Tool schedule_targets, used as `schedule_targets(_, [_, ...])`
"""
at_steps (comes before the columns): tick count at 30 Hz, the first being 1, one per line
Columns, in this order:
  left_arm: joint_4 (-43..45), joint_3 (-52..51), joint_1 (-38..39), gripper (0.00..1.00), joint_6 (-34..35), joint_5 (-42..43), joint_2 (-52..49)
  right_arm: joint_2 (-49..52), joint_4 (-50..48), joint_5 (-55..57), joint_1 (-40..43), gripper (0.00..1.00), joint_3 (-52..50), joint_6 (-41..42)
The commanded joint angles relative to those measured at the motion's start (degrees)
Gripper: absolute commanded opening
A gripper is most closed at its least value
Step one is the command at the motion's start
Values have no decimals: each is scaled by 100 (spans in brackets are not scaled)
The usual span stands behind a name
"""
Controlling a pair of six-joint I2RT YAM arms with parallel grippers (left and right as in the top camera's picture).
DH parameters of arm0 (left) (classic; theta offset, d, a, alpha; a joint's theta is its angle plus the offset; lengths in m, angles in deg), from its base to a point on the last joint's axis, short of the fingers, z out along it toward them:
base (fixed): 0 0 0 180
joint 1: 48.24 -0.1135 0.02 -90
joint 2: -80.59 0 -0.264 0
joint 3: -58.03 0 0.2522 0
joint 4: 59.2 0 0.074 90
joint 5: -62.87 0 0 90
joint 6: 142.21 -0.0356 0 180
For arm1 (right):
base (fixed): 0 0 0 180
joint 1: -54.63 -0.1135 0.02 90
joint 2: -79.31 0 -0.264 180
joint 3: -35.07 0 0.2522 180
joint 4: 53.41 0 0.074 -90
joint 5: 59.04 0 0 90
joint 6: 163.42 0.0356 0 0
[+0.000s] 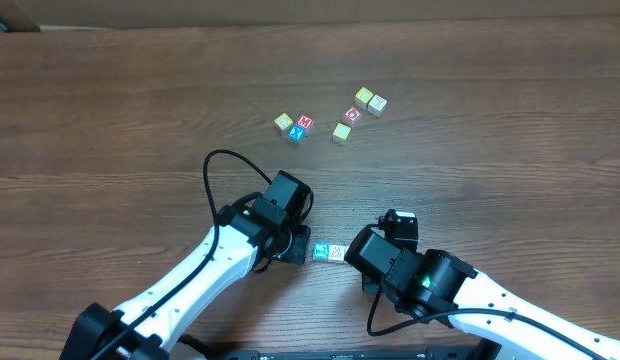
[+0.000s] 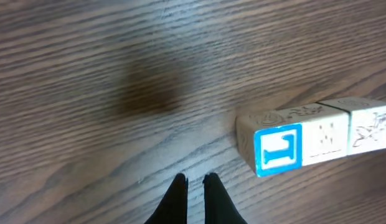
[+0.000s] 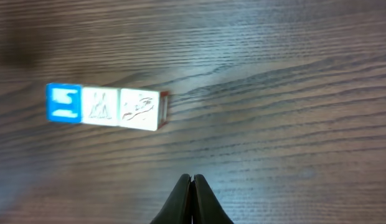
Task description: Flip 5 blocks
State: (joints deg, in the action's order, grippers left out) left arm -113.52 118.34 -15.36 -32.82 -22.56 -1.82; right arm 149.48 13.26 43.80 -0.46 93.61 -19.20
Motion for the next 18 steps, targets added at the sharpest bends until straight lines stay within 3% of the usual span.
schedule_targets(1, [37, 70, -26, 4, -334, 103, -181, -66, -372, -116, 111, 4, -282, -284])
schedule_targets(11, [234, 70, -26, 4, -533, 101, -566, -55, -1759, -262, 236, 4, -1130, -474])
schedule_targets(18, [407, 68, -26, 4, -590, 107, -568, 393, -2476, -264, 236, 4, -1198, -472])
